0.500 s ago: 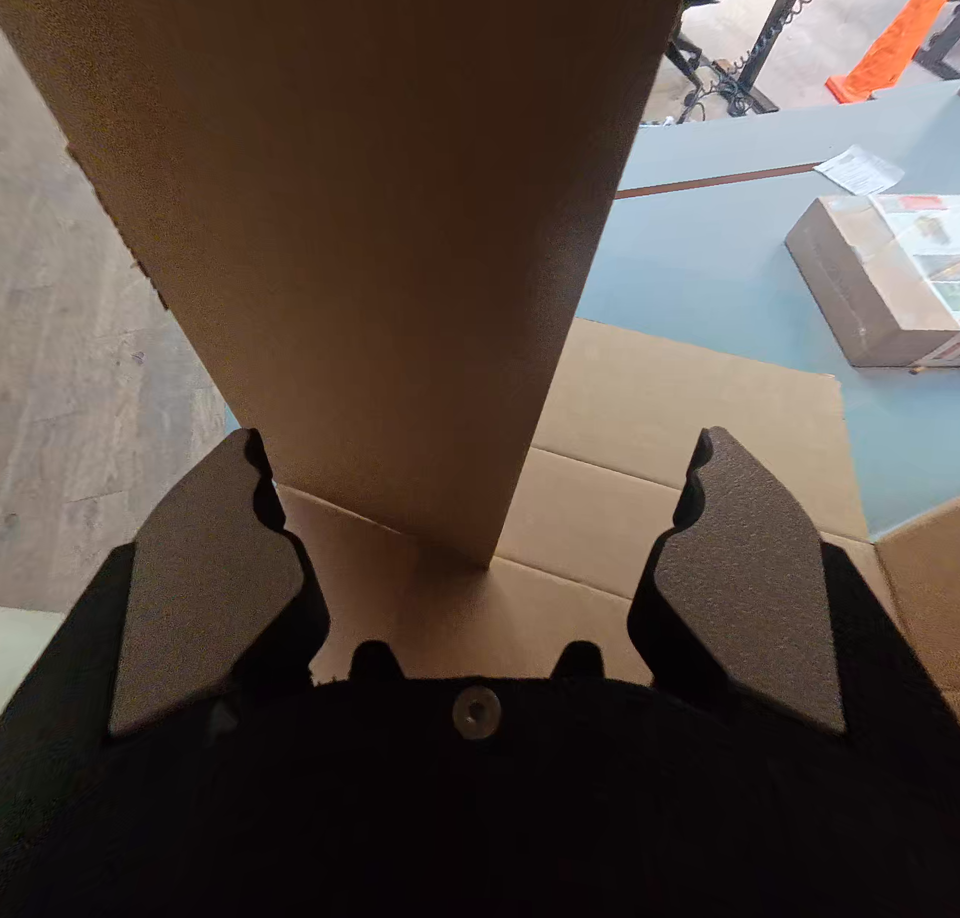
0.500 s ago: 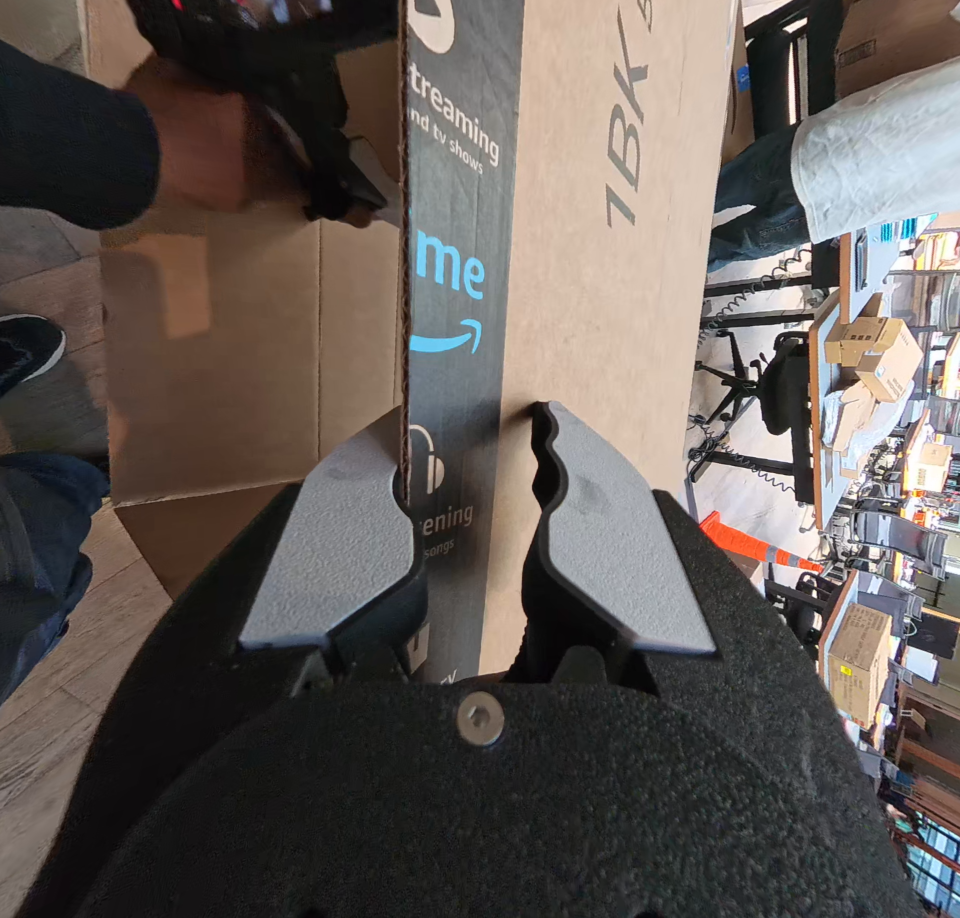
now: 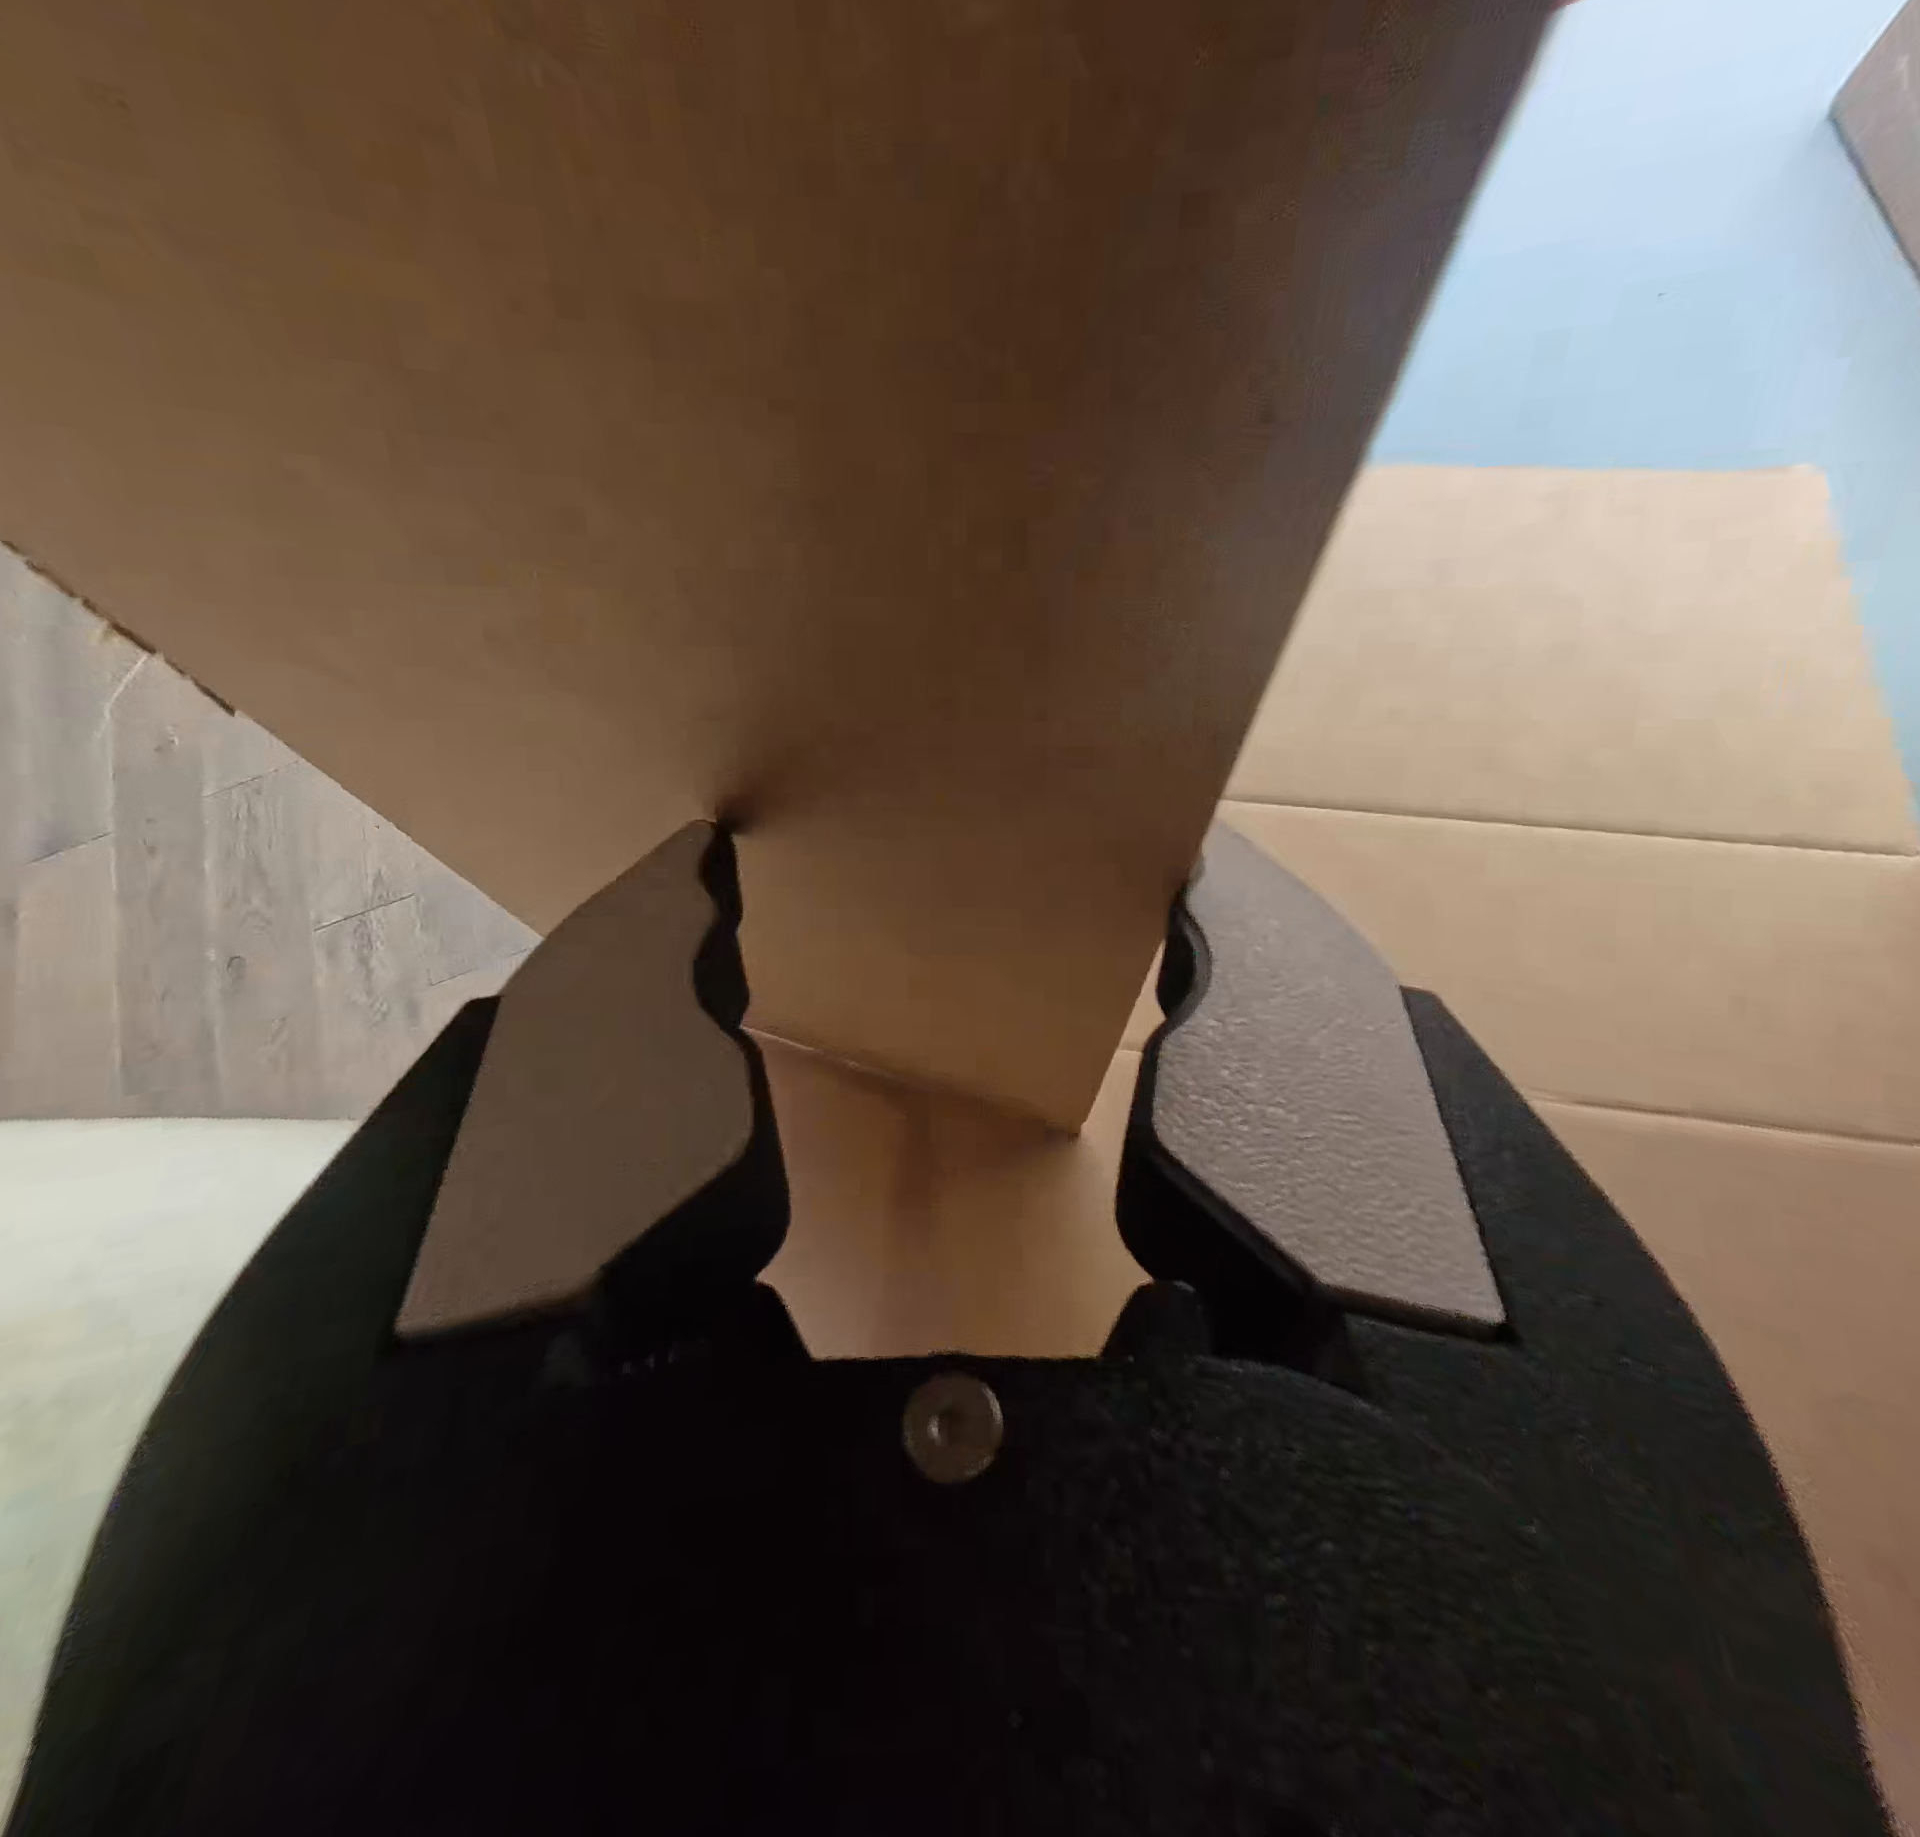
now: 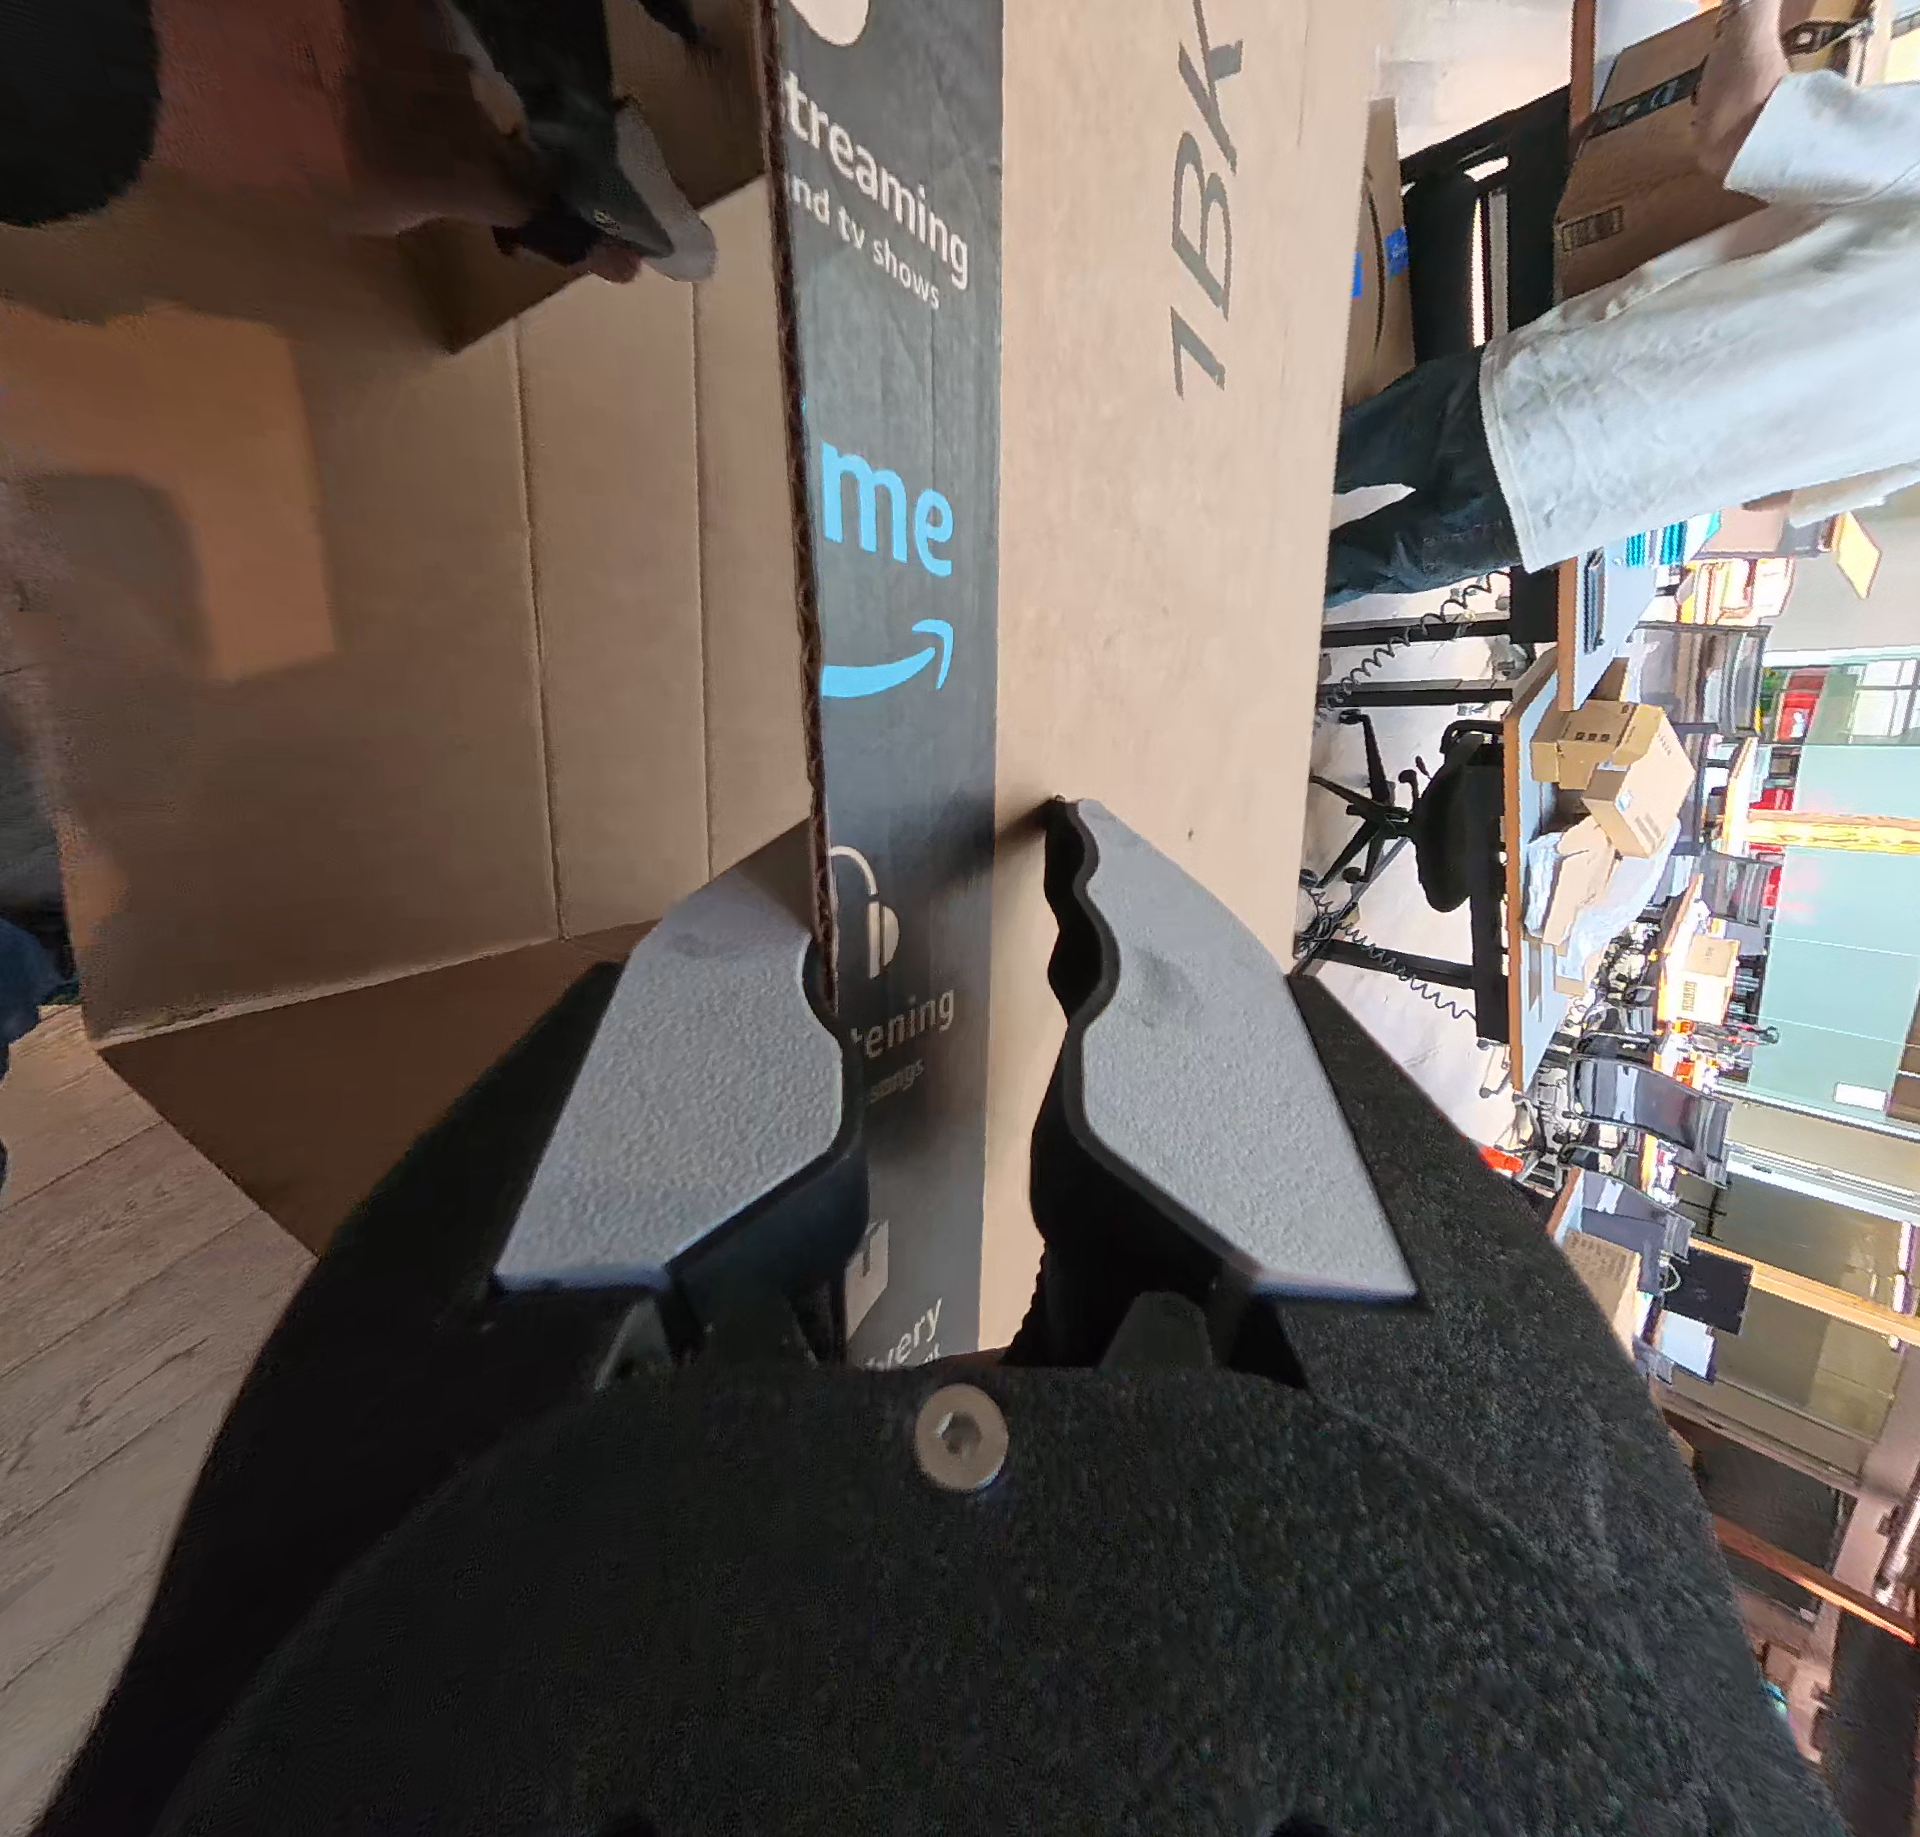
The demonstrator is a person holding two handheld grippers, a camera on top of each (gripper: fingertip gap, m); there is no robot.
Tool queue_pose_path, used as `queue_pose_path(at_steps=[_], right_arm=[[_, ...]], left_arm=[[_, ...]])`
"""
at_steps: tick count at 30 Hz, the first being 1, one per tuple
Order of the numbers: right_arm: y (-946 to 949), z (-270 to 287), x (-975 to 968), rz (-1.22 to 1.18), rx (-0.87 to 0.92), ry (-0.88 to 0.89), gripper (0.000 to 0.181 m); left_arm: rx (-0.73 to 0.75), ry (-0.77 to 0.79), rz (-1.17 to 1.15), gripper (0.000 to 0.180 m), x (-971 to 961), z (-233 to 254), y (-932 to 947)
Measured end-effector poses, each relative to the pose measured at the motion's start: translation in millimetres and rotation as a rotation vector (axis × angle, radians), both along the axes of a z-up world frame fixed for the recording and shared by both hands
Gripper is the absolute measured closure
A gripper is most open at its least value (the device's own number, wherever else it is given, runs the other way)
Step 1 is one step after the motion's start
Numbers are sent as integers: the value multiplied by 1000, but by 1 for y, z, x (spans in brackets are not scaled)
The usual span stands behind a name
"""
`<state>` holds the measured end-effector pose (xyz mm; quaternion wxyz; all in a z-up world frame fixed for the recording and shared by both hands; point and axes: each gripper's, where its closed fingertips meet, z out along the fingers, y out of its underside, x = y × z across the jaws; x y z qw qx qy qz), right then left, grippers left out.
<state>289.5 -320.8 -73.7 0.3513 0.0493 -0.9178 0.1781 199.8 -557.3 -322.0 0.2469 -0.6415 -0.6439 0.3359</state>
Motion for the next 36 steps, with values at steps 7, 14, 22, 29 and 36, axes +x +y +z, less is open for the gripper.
queue_pose_path(at_steps=[7,14,22,29,36], right_arm=[[10,6,-33,-32,56,94,155],[18,-2,-34,39,63,100,155],[7,-24,-1,214,146,108,152],[-51,-44,30,311,97,101,148],[-142,-106,76,431,-20,-62,131]], left_arm=[[-59,49,46,160,79,18,-39],[340,231,234,173,146,50,-131],[874,334,161,160,206,11,-125],[1119,496,252,158,225,0,-110],[1270,649,256,157,270,25,-135]])
